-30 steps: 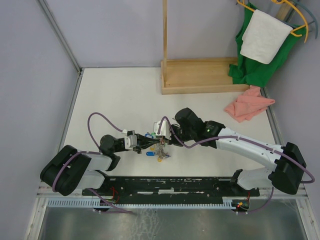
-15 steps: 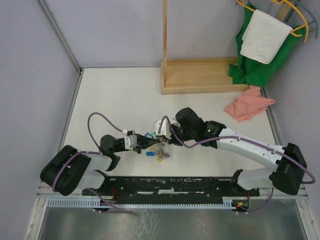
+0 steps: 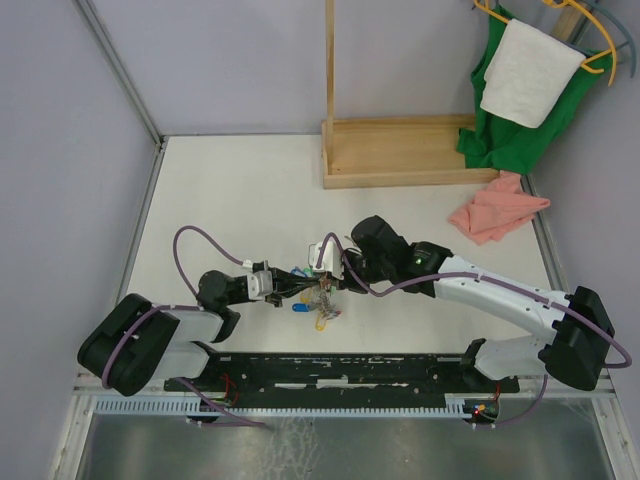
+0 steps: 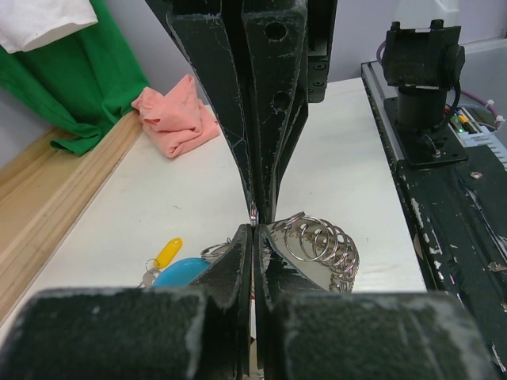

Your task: Put the keys on the keyring

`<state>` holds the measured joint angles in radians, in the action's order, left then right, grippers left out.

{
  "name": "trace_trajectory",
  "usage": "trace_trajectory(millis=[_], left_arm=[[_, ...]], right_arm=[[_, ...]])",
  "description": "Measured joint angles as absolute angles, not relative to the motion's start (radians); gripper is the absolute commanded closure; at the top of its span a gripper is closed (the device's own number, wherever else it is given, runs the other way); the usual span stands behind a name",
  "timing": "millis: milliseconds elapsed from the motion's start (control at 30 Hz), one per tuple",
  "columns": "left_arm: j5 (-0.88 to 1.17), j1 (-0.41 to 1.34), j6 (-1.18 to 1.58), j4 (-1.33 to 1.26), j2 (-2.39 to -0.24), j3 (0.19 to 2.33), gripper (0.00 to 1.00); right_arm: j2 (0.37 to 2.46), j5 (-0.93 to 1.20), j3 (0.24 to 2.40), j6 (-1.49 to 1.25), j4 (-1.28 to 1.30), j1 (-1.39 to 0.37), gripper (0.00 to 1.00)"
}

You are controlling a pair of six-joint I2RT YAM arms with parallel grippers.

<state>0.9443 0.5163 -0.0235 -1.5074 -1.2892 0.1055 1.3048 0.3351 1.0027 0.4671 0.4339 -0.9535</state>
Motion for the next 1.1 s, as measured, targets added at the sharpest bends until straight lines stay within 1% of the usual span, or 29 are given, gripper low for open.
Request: trace_trajectory(millis=[1100], left_arm=[[0.945,0.516,-0.025,-1.505,-1.287,0.106,0.97]], right_arm=[[1.290,0.364,1.003,0.465,0.411,-0.954,0.99]])
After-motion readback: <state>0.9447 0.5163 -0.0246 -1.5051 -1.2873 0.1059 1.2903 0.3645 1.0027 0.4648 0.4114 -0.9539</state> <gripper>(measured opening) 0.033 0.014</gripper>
